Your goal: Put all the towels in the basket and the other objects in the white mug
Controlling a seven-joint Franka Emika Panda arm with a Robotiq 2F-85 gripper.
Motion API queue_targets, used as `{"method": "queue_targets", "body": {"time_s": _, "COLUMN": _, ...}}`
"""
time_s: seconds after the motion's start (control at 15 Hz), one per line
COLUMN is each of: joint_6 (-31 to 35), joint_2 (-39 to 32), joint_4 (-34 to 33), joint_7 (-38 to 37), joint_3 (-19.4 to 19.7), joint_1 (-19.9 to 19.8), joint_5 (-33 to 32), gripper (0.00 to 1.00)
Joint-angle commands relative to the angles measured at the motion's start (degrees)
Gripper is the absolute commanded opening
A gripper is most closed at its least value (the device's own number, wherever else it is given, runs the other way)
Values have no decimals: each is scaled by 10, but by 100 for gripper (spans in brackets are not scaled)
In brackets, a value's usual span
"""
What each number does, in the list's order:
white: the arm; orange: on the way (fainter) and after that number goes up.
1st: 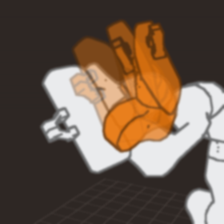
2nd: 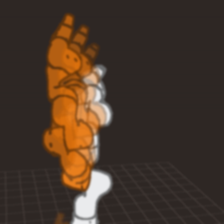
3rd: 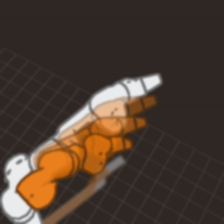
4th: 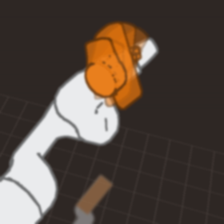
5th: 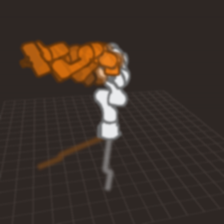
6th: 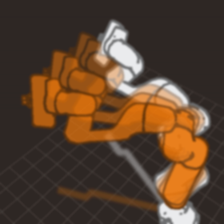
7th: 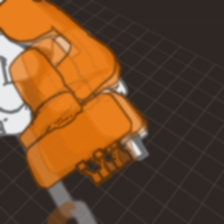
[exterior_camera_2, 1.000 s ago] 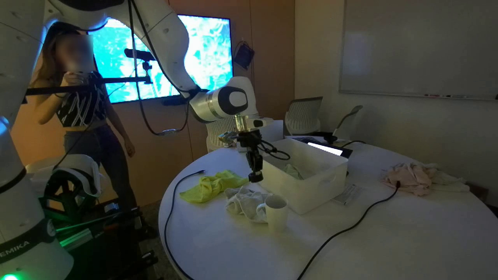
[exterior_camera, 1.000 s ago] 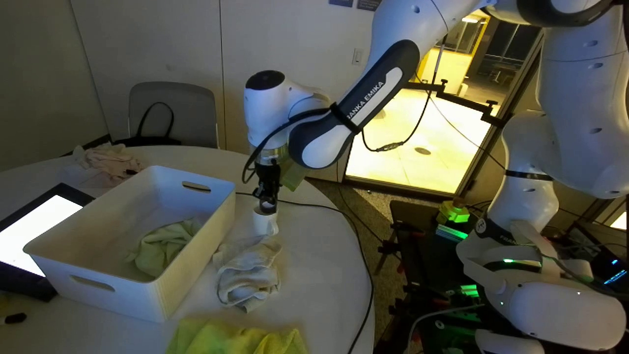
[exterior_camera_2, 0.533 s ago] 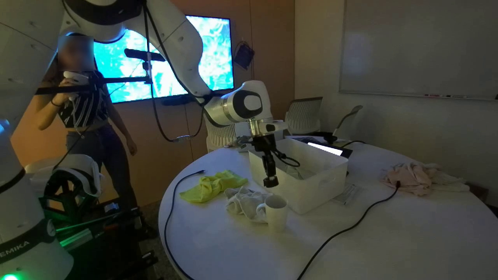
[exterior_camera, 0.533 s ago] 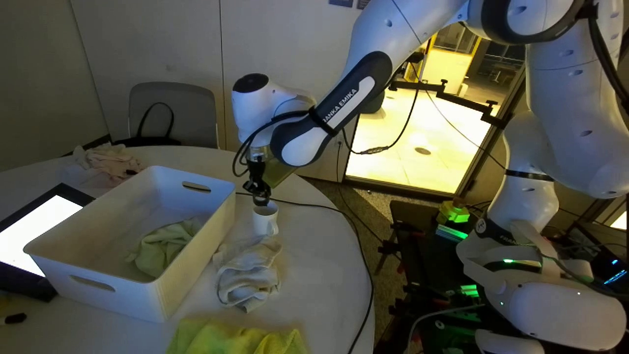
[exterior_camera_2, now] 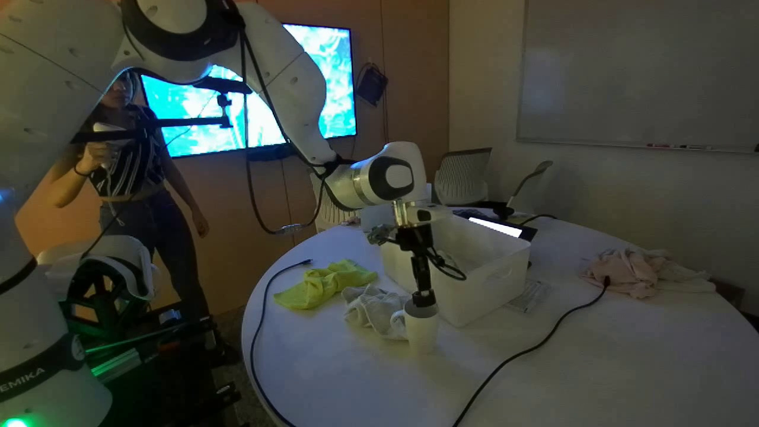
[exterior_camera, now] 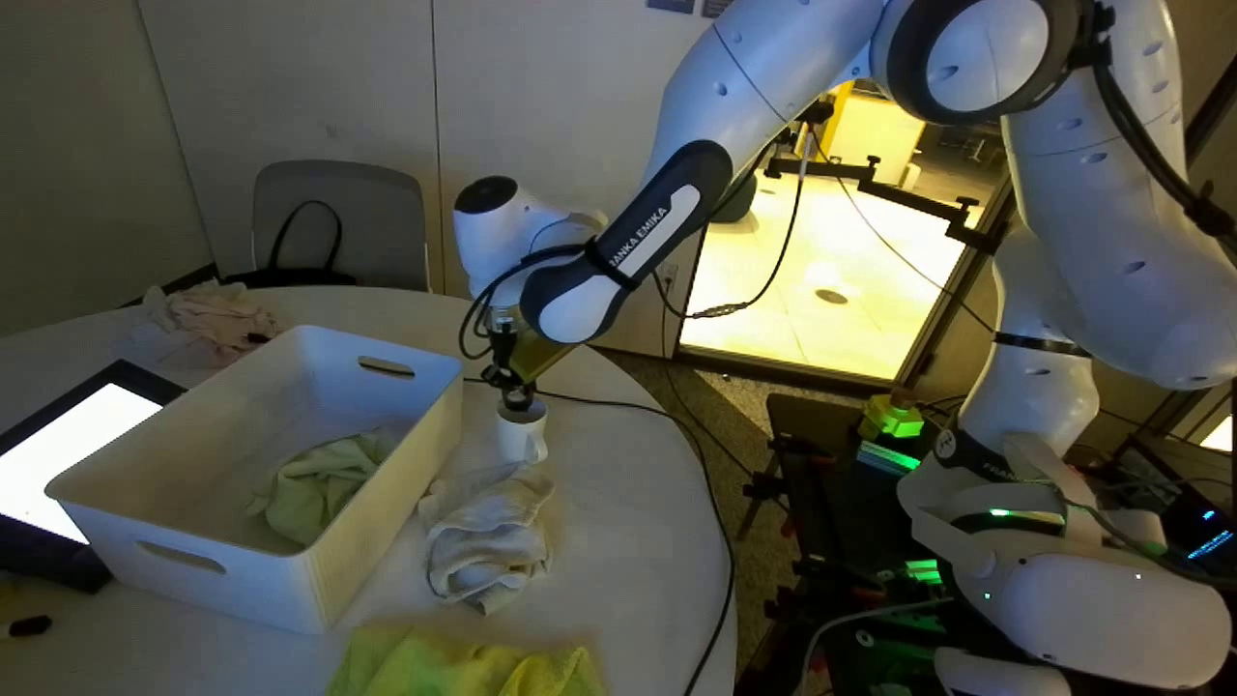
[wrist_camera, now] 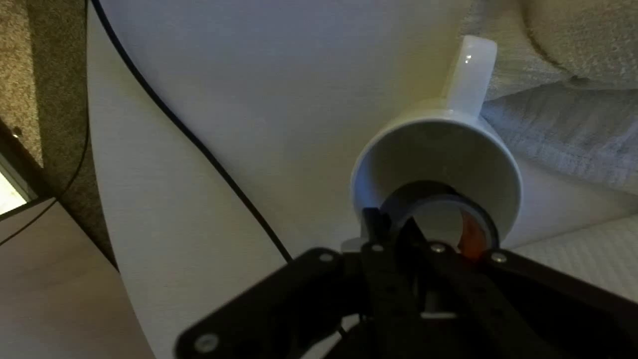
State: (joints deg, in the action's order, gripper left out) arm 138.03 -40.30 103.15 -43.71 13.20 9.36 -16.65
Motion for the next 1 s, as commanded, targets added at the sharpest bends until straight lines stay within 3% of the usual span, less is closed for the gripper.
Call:
{"method": "queue_targets", "body": {"time_s": 0.0, "joint_6": -11, "joint_2": -35, "joint_4": -39, "joint_7": -2, "joint_3": 1, "joint_1": -6, "joint_5": 13, "gripper": 2}}
{"method": "queue_targets", "body": {"time_s": 0.2, "joint_6": -10, "joint_2": -48, "joint_4": -50, "joint_7": 3, "joint_3": 1, "joint_1": -8, "joint_5": 17, "gripper": 4}}
{"method": "queue_targets", "body": {"time_s": 0.27, "joint_6": -12, "joint_2": -48, "joint_4": -50, "joint_7": 3, "joint_3": 1, "joint_1": -7, "joint_5": 17, "gripper": 34}}
{"method": "queue_targets", "body": {"time_s": 0.4, "joint_6": -6, "joint_2": -41, "joint_4": -41, "joint_7": 4, "joint_3": 2, "joint_1": -2, "joint_5": 13, "gripper": 40}}
{"method": "queue_targets", "body": {"time_s": 0.93, "joint_6": 13, "joint_2": 28, "joint_4": 31, "joint_7": -5, "joint_3": 8, "joint_1": 40, "joint_5": -21, "gripper": 99}}
